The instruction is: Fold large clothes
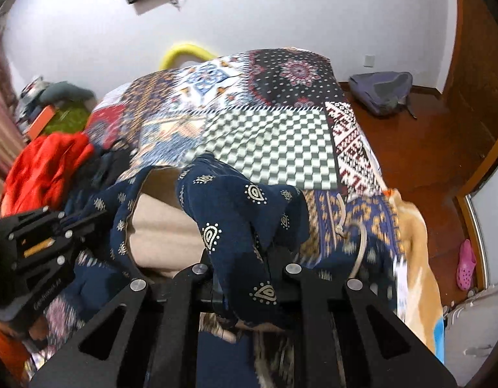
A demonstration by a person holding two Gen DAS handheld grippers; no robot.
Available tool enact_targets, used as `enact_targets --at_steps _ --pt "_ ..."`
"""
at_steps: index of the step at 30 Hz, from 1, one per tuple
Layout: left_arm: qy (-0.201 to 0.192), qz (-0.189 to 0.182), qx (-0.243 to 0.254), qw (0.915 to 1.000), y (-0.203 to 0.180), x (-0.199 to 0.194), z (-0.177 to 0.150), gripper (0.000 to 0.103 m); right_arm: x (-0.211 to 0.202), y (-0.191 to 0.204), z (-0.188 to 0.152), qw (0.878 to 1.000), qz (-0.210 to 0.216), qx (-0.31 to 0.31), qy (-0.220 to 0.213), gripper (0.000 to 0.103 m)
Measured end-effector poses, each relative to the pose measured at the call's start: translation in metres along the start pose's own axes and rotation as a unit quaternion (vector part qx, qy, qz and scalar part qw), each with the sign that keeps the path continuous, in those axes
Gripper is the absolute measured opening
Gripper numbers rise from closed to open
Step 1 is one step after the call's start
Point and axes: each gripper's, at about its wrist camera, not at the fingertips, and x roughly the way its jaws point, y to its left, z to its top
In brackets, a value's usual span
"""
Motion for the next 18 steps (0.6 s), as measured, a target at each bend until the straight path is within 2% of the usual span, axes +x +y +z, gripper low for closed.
enact_targets --at_steps 4,6,9,13,18 --pt "0.012 -0.025 -0.009 0.9996 -0.005 -0.021 -0.032 0.006 -0.017 0.005 -0.031 1.0 0.017 -0.011 0.012 0.013" --pt "0.018 -0.025 -0.009 0.9995 -0.008 -0.026 -0.051 0.006 -0.022 0.008 -0.048 0.999 0.022 -0.015 0.022 0.013" --pt "0.029 -0.005 -0.008 0.9995 -0.011 -0.027 -0.077 0.006 -0.027 0.012 -0.07 0.999 -0.005 -0.024 0.028 0.015" --pt "0.063 -0.021 -0.033 0.9972 -0.004 -0.018 -0.107 0.006 -0.026 0.01 -0.091 0.999 0.006 -0.015 0.046 0.017" --pt "0.095 -0.017 -0.049 0.9941 0.002 -0.011 -0.134 0.014 -0.027 0.022 -0.112 0.997 -0.018 -0.044 0.058 0.021"
